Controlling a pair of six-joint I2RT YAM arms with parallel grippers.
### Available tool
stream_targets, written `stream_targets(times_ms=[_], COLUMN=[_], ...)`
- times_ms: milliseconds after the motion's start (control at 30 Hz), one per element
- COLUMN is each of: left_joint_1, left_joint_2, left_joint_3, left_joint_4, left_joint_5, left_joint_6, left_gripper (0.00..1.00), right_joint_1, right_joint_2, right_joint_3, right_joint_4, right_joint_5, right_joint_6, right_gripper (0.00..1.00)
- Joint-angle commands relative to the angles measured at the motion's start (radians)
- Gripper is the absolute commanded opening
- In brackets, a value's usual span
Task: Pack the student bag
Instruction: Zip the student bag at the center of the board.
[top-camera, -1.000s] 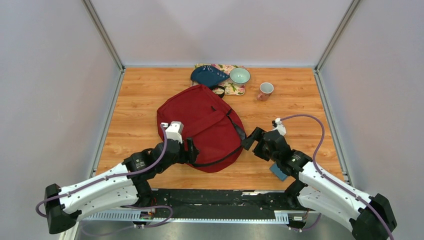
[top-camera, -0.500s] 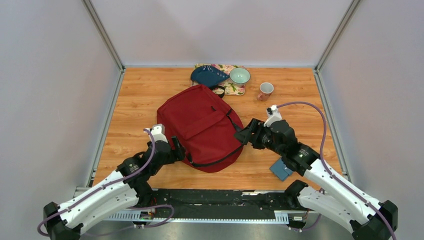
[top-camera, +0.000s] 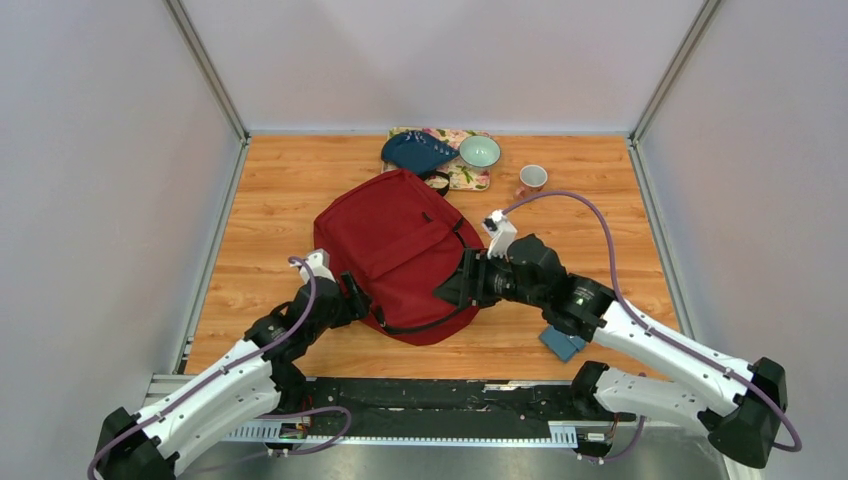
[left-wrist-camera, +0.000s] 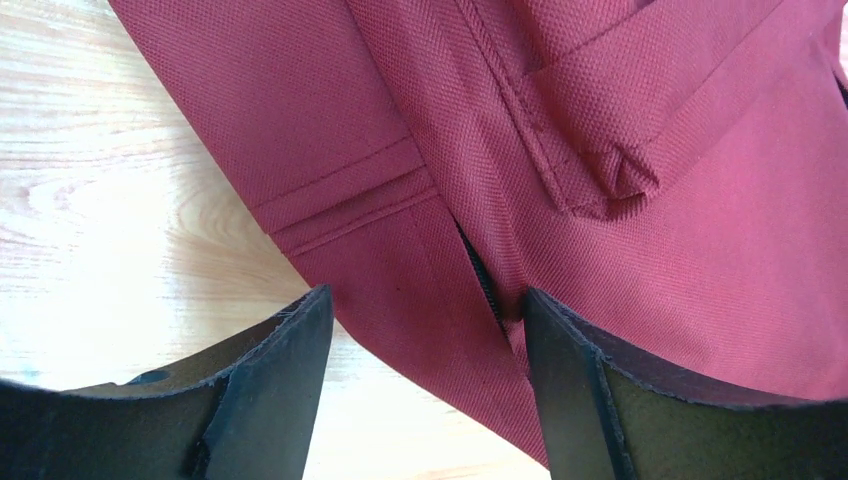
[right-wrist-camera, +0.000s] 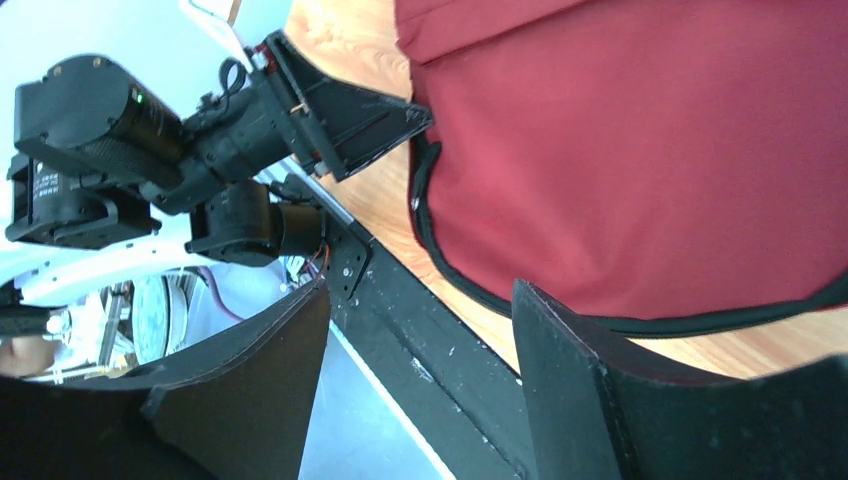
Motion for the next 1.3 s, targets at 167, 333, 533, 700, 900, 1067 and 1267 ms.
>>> stream_targets(times_ms=[167,333,533,700,900,1067,1267], left_joint_1=[0.059,0.087,0.099,0.104,0.104,0.104,0.104], left_joint_2=[-0.009,0.01,0.017,0.01,-0.021,-0.052,-0.067], left_joint_3=[-0.072,-0.091,-0.102,-0.1,-0.108,-0.117,-0.122], left_joint_4=[0.207,0.255,0.281,0.28,0.283,0.287,0.287], left_joint_5=[0.021,0.05,0.078,0.09,0.115,0.129,0.141], left_joint_6=[-0.042,-0.042,-0.037,-0.025,-0.023,-0.028,-0.029], left_gripper=[0.73,0.59,0.29,0.06,0.0,0.0,0.0], right_joint_1=[0.134,0.171,0.189,0.198,0.209,0.217,0.218], right_joint_2=[0.113,0.182,0.279,0.356,0.461,0.561,0.653], right_joint_3=[0.087,0.119,0.162,0.213,0.277,0.337,0.409], right_joint_4=[0.056,0.051,0.049,0.045,0.045,0.022,-0.015], right_joint_5=[0.007,0.011,-0.004,-0.016,-0.018,-0.003,0.027], right_joint_6=[-0.026,-0.023,-0.026,-0.017,-0.015,-0.038,-0.064], right_gripper=[0.68,0.67,0.66,0.65,0.61,0.54,0.48])
